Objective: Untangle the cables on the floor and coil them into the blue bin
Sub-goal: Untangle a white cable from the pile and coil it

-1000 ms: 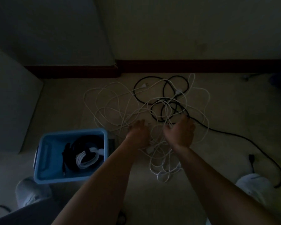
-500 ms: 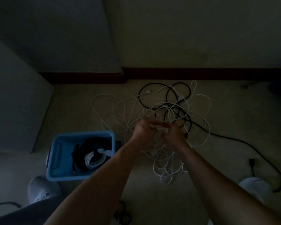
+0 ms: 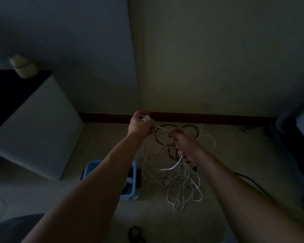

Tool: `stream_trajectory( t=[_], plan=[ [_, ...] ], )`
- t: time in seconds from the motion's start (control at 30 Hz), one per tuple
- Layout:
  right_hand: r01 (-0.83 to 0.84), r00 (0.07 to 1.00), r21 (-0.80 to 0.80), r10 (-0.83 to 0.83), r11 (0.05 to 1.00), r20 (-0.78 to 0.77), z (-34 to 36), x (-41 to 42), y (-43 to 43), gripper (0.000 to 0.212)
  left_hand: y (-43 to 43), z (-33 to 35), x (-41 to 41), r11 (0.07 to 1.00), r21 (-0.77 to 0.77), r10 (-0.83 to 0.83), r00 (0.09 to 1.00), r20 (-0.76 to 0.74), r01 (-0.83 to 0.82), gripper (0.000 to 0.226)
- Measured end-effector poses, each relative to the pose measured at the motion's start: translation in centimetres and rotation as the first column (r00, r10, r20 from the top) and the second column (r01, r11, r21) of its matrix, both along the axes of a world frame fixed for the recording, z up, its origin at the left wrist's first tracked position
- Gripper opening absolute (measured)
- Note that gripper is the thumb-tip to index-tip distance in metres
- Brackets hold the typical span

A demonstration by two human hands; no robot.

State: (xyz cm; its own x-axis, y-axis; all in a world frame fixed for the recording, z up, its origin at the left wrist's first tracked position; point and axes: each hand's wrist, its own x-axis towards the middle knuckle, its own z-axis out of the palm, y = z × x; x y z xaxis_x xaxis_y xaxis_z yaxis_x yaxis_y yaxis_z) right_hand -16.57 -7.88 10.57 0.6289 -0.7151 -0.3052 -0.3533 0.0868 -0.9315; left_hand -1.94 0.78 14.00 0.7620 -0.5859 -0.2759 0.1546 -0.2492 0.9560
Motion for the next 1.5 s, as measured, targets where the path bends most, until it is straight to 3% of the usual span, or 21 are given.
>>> stream_trajectory(
  t=[0.1,0.23,0.3,0.43,0.57,0.7,0.8,0.9,1.0,1.07,1.13,1.27,1.37,1.43,1.5],
  plan=[
    [0.019,0.998,-0.142,-0.01,0.99,0.068,4.4,0.0,0.6,0.013,2.2,3.2,0.3,0.974,0.221,-0.067,0.994,0.087,0.046,0.029],
    [-0.038,0.987,-0.212,0.069,0.976,0.142,11.2,-0.9,1.9,0.016,4.8,8.0,-0.1,0.91,0.356,-0.308,0.922,0.236,0.213,0.047],
    [-0.06,0.978,-0.228,0.103,0.972,0.181,14.4,-1.0,2.7,0.012,5.7,10.2,-0.9,0.888,0.351,-0.424,0.827,0.37,0.298,0.048],
    [-0.053,0.958,-0.298,0.133,0.953,0.255,19.5,-1.5,4.1,0.008,7.3,13.9,-3.0,0.95,0.062,-0.308,0.884,0.352,0.306,0.064],
    [-0.093,0.953,-0.315,0.176,0.944,0.246,20.7,-2.2,5.0,0.01,9.0,15.7,-4.9,0.93,-0.131,-0.317,0.931,0.18,0.342,0.056],
    [-0.11,0.96,-0.328,0.186,0.938,0.211,18.2,-2.3,5.0,0.007,10.0,14.7,-5.9,0.909,-0.214,-0.365,0.931,0.011,0.359,0.048],
    [-0.134,0.965,-0.275,0.189,0.952,0.184,15.7,-2.2,5.1,0.006,10.7,14.1,-6.2,0.934,-0.178,-0.342,0.92,-0.191,0.31,0.039],
    [-0.154,0.963,-0.313,0.213,0.937,0.165,14.5,-1.6,5.5,0.008,10.8,13.6,-5.9,0.914,-0.15,-0.406,0.849,-0.337,0.378,0.035],
    [-0.105,0.964,-0.373,0.187,0.922,0.191,14.1,-0.7,5.4,0.006,10.4,13.6,-5.7,0.89,-0.203,-0.455,0.796,-0.398,0.407,0.038],
    [-0.055,0.974,-0.4,0.137,0.915,0.18,14.2,-0.3,5.1,0.02,10.3,13.4,-5.7,0.875,-0.255,-0.482,0.784,-0.391,0.411,0.037],
    [-0.036,0.99,-0.431,0.091,0.902,0.108,14.5,-0.6,5.0,0.038,10.4,13.4,-5.9,0.865,-0.284,-0.496,0.787,-0.366,0.413,0.032],
    [-0.109,0.994,-0.441,0.102,0.891,-0.039,14.5,-1.2,4.7,0.055,10.9,13.6,-5.2,0.799,-0.349,-0.601,0.681,-0.418,0.49,0.028],
    [-0.121,0.988,-0.478,0.153,0.87,0.029,14.6,-1.6,4.9,0.046,11.2,13.3,-4.7,0.802,-0.293,-0.597,0.676,-0.433,0.521,0.037],
    [-0.154,0.976,-0.49,0.208,0.858,0.059,15.0,-1.8,5.1,0.031,11.2,13.1,-5.0,0.832,-0.273,-0.553,0.684,-0.476,0.482,0.032],
    [-0.217,0.955,-0.407,0.279,0.887,0.098,15.4,-2.0,5.3,0.02,11.1,13.2,-5.5,0.87,-0.237,-0.491,0.714,-0.498,0.433,0.03]
  ],
)
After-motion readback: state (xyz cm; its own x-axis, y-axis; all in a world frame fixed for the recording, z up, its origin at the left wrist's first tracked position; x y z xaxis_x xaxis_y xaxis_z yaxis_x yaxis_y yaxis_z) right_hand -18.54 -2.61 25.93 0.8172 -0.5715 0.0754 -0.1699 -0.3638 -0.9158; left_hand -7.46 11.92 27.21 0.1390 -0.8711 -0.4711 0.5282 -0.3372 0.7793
